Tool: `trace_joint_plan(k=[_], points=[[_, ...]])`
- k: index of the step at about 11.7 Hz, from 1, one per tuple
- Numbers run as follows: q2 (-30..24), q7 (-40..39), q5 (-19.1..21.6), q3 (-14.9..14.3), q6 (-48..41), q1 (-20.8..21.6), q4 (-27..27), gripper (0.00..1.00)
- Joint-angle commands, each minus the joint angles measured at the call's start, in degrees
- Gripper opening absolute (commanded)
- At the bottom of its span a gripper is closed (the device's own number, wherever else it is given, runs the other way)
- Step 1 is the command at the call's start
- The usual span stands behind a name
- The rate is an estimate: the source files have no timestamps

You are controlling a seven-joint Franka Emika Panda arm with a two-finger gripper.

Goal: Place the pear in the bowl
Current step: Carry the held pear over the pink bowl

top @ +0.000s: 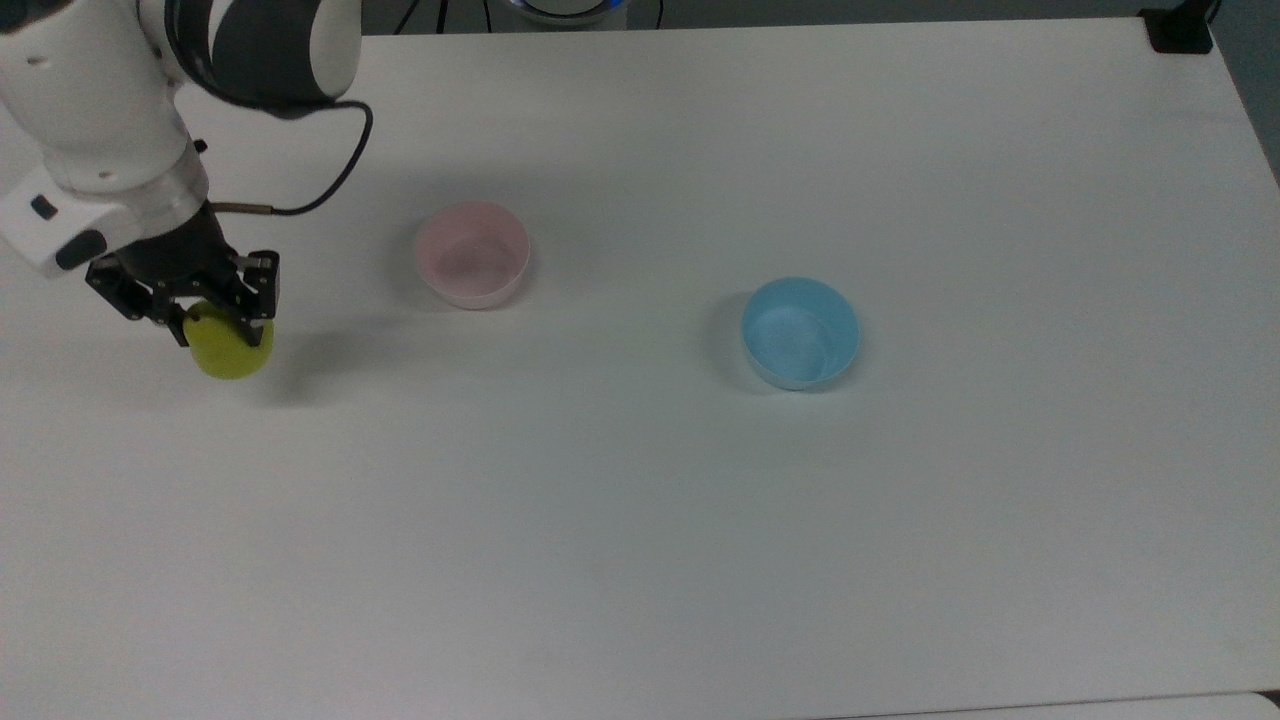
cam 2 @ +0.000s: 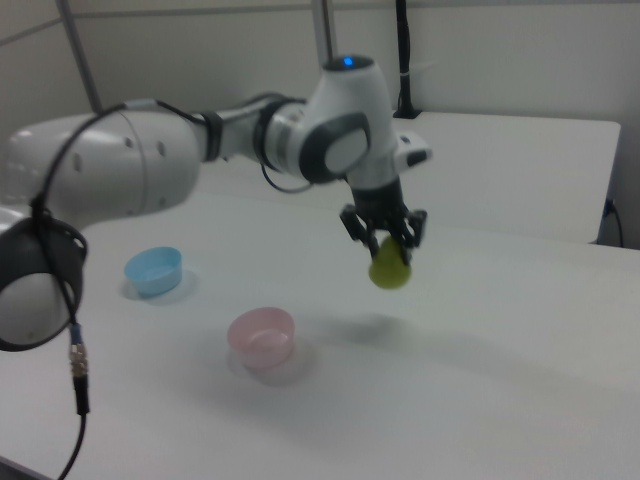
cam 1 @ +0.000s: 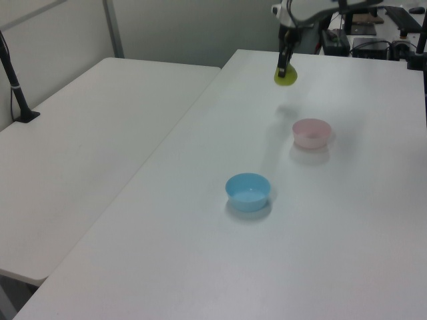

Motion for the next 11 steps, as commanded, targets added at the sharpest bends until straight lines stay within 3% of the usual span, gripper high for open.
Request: trace_joint_plan(k=[1, 6, 11], points=[[-8.45, 0.29, 2.22, -0.22, -7.67, 1.82, -1.7, 0.28], [-20.13, 0.47, 2.75, -0.22, -19.2, 8.13, -3.79, 0.28], [-32.53, 4.24, 3.1, -0.31, -13.96, 13.94, -22.22, 0.28]])
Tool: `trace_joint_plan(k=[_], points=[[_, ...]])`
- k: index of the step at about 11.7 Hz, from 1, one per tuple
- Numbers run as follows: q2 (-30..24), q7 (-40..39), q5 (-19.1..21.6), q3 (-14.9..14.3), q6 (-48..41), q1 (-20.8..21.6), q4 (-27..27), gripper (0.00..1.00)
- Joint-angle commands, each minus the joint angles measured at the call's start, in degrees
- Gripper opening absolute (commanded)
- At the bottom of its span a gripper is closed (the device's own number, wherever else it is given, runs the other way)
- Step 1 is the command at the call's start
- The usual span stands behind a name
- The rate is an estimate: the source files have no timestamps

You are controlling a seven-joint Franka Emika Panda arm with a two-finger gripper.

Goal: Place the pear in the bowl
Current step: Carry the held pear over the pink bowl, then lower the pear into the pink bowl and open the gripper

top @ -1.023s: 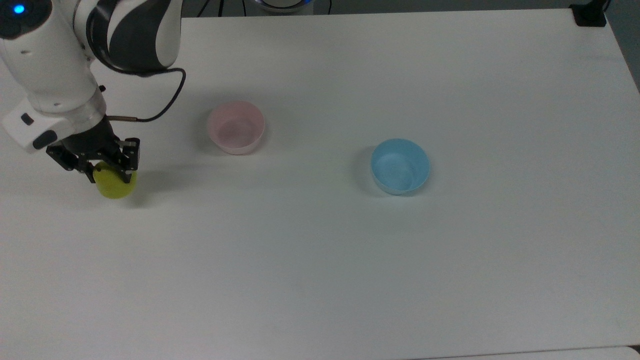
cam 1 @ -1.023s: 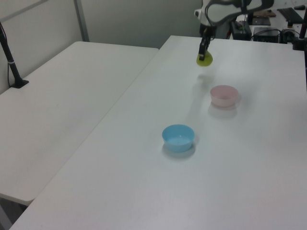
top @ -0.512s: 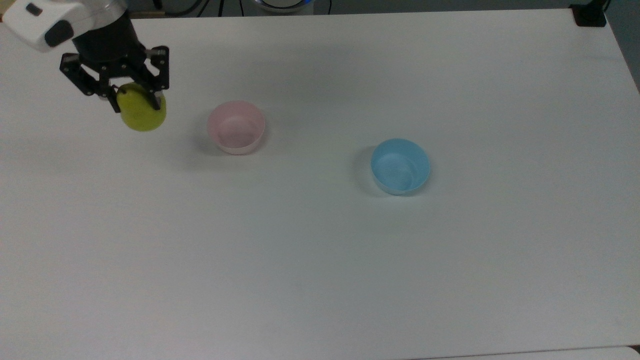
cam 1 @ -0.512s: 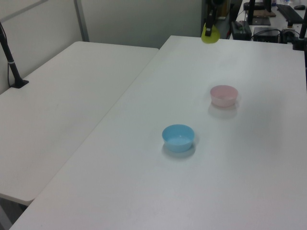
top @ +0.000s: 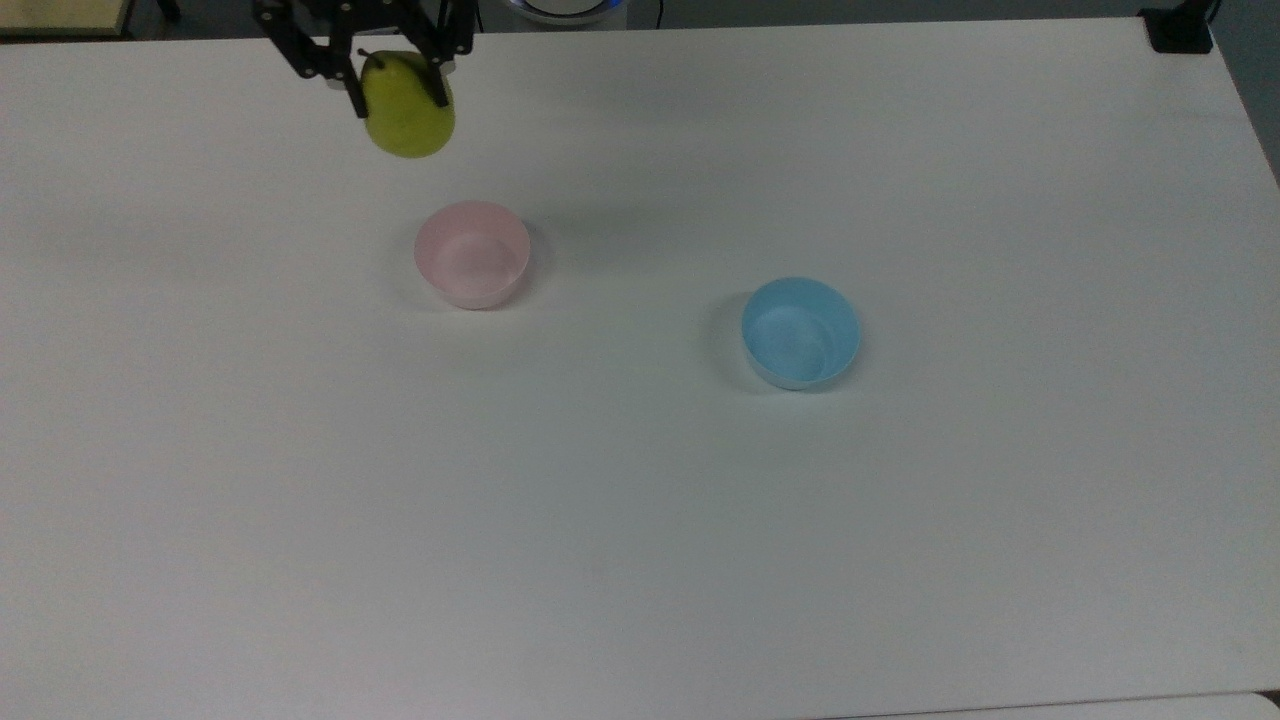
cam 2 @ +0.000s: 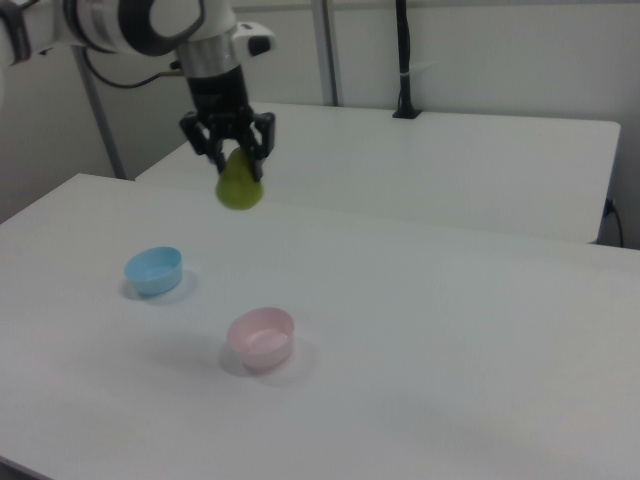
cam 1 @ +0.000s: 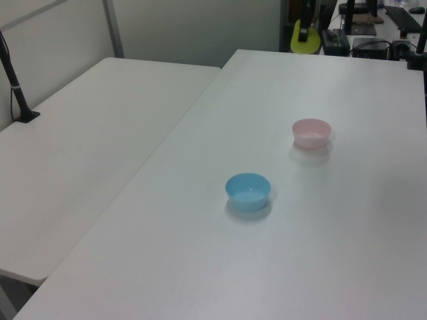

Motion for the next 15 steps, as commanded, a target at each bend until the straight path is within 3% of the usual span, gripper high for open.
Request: trace_joint_plan(k=[1, 3, 5, 8, 10, 15], points=[[-9.37, 1.99, 0.81, -0.53, 9.0, 2.67, -16.54, 0.28], [-9.74, 1.91, 0.72, -0.53, 12.62, 3.2, -21.3, 0.29], [-9.04, 2.0, 0.63, -0.53, 22.0, 4.17, -27.63, 0.29], [-2.9, 1.21, -0.68, -0.53, 27.12, 4.17, -28.54, 0.29], [0.53, 1.21, -4.88, -0.53, 28.37, 4.08, -28.8, 0.29], [1.69, 1.12, -9.29, -0.62, 34.78, 2.59, -34.24, 0.29]])
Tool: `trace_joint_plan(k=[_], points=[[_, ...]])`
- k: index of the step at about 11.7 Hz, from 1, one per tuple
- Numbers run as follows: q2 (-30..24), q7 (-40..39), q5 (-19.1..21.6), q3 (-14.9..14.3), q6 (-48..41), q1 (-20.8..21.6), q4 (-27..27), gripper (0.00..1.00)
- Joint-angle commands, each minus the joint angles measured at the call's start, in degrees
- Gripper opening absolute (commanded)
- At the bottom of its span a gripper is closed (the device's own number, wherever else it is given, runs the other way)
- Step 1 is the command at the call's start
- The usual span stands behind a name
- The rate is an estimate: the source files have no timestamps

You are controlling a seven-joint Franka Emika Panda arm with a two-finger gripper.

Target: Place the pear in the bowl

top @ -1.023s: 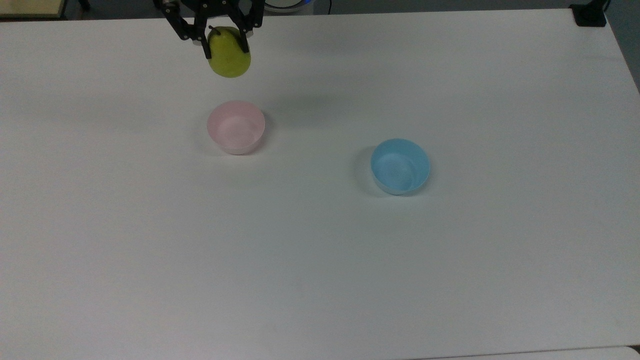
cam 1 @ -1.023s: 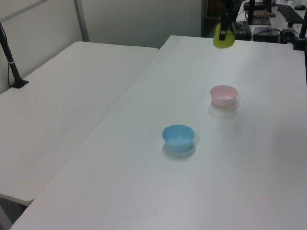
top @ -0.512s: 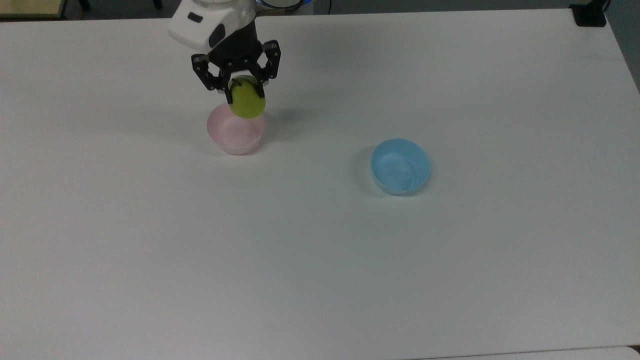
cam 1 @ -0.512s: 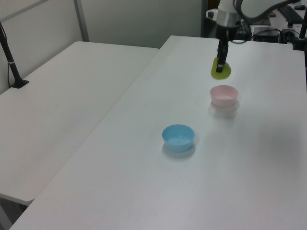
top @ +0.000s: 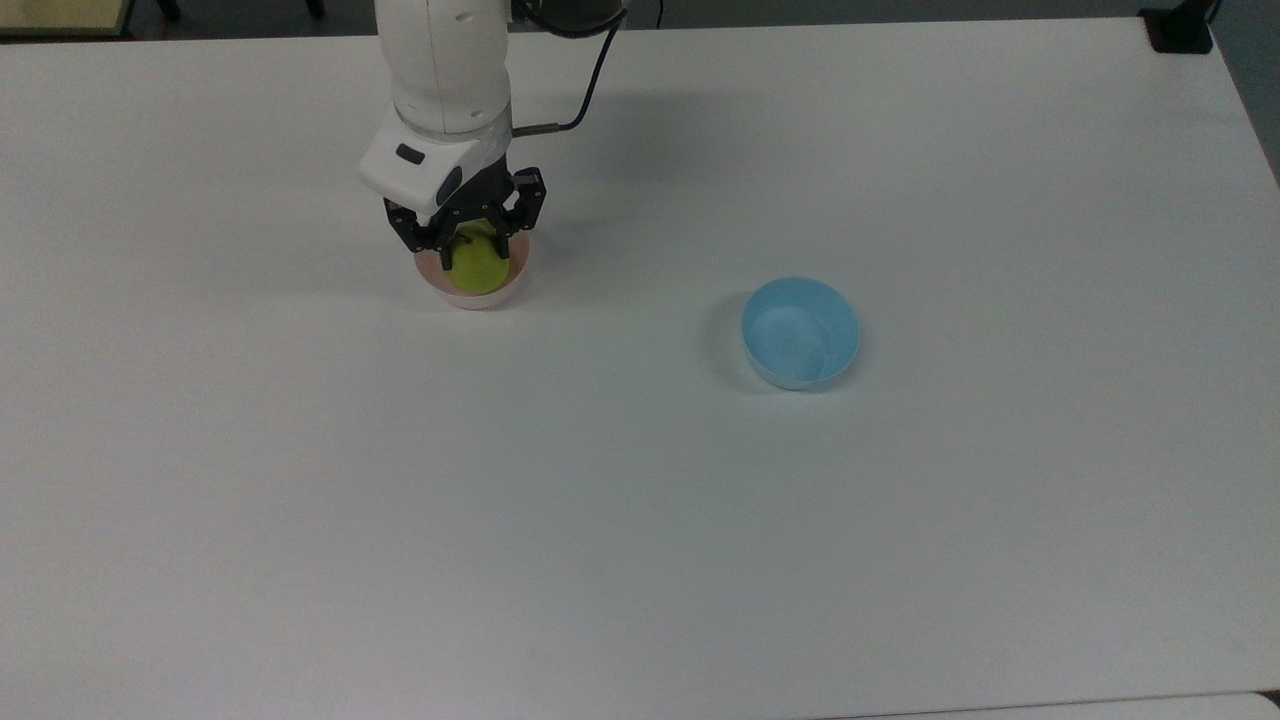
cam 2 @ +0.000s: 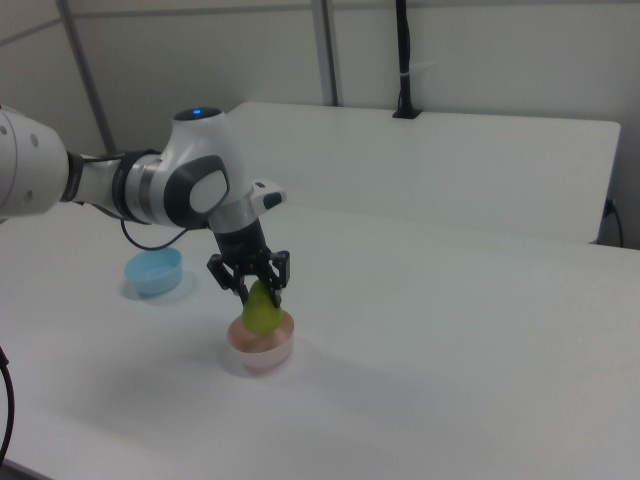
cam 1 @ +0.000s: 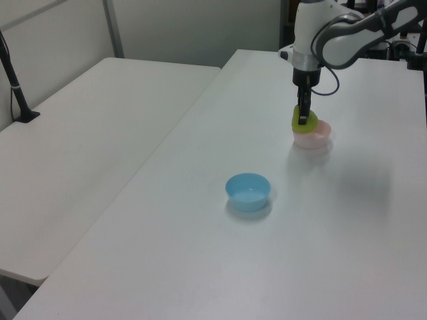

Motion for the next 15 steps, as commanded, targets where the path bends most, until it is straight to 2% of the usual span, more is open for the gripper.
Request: trace_joint_plan(k=[1, 3, 4, 5, 6, 9, 12, 14, 15], points=[[-1.66, 0.33, -2.84, -0.32, 3.39, -0.26, -4.37, 0.29], [-1.57, 0.33, -3.19, -0.32, 5.85, -0.26, -6.3, 0.32], [-1.57, 0.42, -3.37, -0.32, 5.68, -0.43, -6.4, 0.52], [-1.66, 0.94, -3.37, -0.32, 5.07, -0.78, -6.31, 0.8], [-2.01, 1.12, -3.28, -0.32, 4.28, -1.13, -6.22, 1.0], [-3.06, 1.3, -3.02, -0.32, 0.42, -1.22, -4.65, 1.0], [-4.21, 2.7, -2.32, -0.23, -8.8, -0.79, 3.16, 1.0], [-4.21, 7.69, -1.88, -0.15, -19.49, -0.43, 12.97, 1.0], [-4.21, 7.89, 0.91, -0.15, -23.55, -0.43, 17.81, 1.0]])
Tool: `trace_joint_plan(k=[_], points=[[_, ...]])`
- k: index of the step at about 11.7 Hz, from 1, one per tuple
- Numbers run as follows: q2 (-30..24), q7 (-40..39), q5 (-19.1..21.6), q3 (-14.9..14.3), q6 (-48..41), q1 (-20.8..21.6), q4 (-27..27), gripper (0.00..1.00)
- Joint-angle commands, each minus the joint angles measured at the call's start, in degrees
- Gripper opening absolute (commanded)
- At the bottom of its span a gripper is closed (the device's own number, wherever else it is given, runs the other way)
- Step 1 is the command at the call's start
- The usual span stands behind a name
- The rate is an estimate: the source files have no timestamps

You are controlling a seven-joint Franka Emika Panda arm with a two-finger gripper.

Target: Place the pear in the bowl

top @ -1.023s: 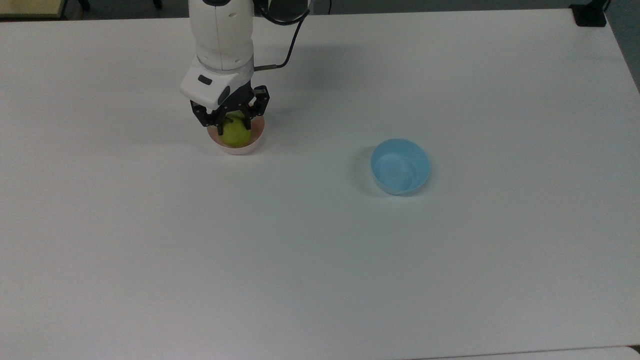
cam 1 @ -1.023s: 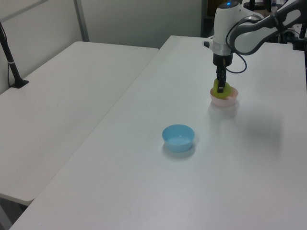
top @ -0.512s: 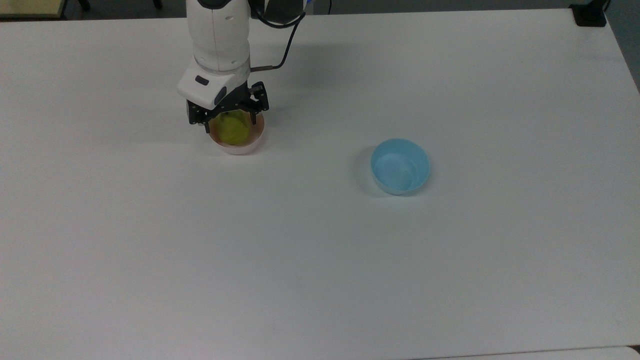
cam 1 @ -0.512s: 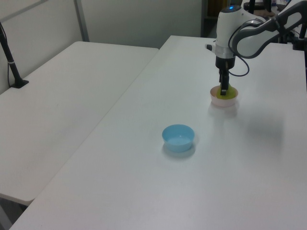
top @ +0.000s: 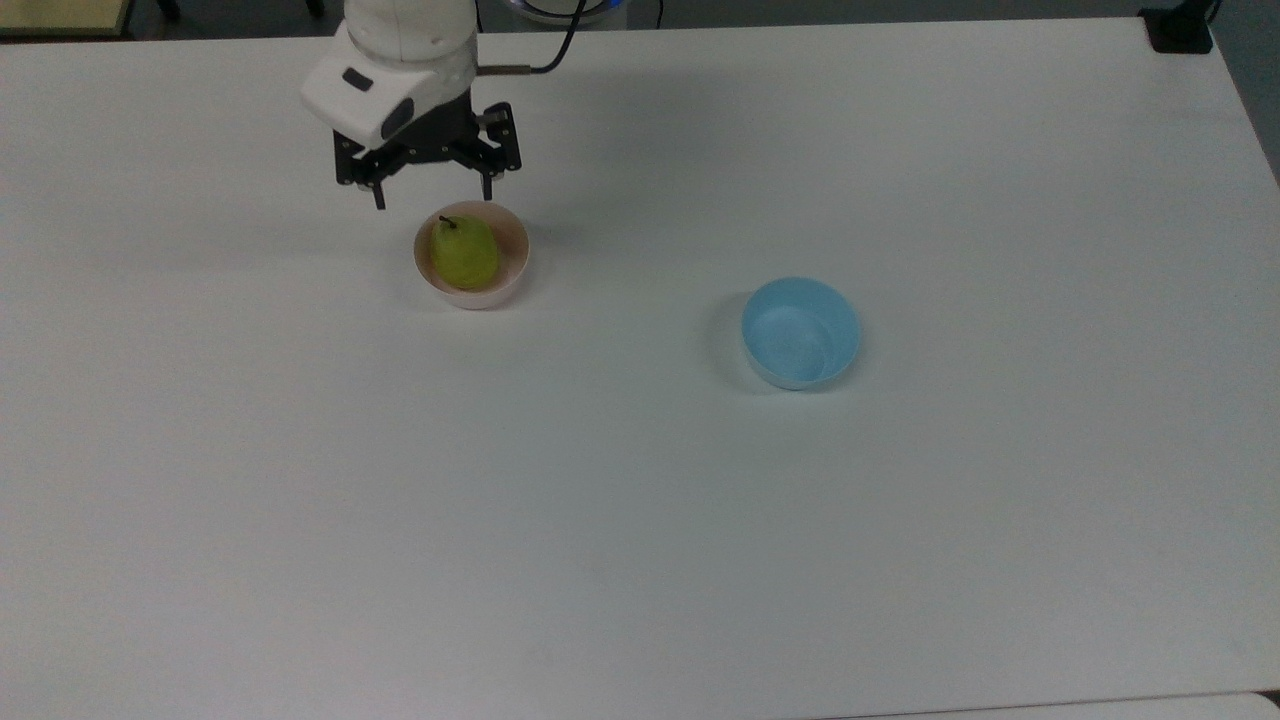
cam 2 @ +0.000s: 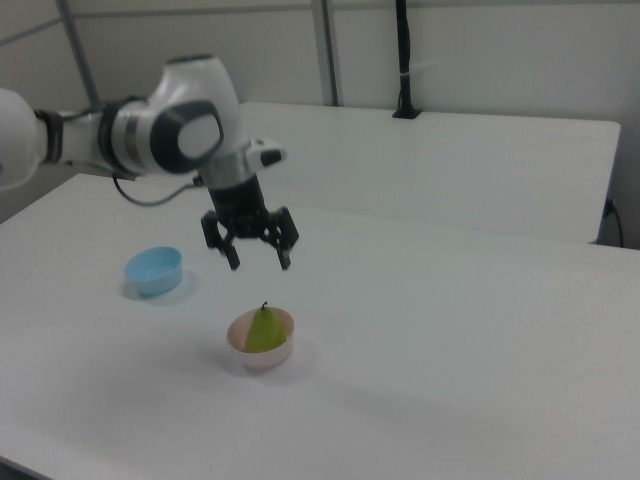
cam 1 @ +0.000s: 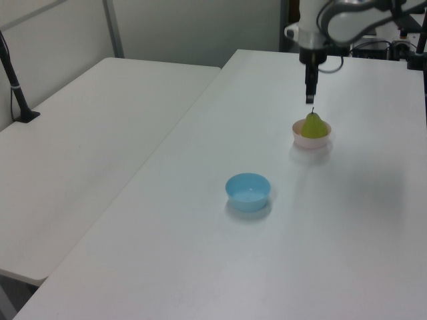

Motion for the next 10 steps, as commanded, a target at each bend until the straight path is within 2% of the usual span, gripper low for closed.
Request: trace_joint_plan(k=[1, 2, 3, 10], points=[[-0.15, 3.69, 7.14, -0.22, -12.68, 0.82, 13.95, 1.0], [-0.5, 5.35, 10.31, -0.31, -14.71, 0.82, 16.25, 1.0], [-0.5, 6.84, 11.74, -0.31, -14.38, 1.0, 16.54, 1.0], [-2.0, 7.12, 12.1, -0.13, -14.81, 2.41, 16.27, 1.0]])
